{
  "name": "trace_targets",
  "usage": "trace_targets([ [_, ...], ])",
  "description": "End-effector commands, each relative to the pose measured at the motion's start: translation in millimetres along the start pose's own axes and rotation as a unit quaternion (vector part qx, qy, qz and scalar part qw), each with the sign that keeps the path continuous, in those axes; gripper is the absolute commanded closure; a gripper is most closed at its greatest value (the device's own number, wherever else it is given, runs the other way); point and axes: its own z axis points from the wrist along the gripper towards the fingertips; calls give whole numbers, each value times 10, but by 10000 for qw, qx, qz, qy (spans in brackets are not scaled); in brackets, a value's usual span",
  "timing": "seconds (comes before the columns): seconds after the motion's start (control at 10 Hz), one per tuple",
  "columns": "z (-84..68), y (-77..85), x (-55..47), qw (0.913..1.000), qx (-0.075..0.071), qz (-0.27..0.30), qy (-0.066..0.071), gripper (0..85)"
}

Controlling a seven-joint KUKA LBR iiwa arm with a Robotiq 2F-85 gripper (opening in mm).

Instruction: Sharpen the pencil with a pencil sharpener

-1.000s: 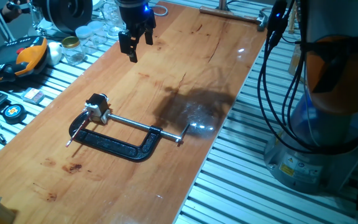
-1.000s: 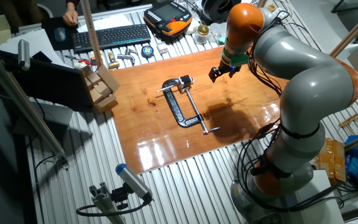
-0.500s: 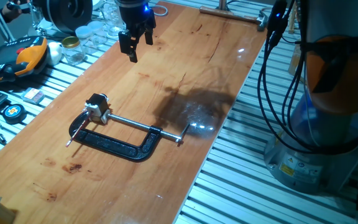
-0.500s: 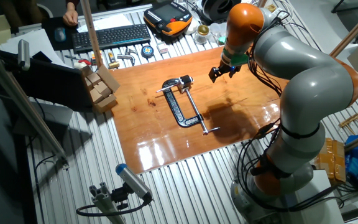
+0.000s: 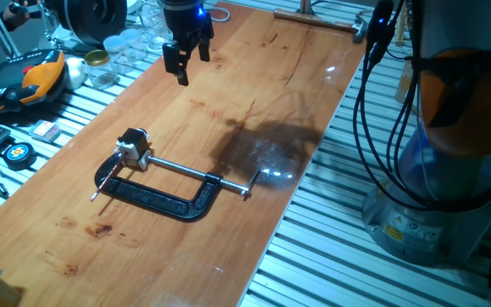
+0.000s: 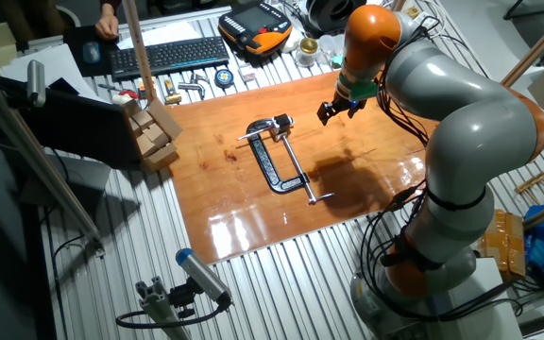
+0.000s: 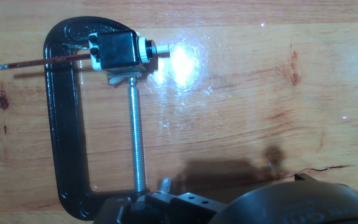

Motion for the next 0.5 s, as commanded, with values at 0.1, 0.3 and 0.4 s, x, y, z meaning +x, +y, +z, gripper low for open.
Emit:
trace_targets([
  [0.1, -5, -1, -1, 9986, -40, -488, 206, 850],
  [0.3, -10, -2, -1, 9986, -40, -488, 206, 850],
  [0.4, -11, -3, 0, 9986, -40, -488, 206, 850],
])
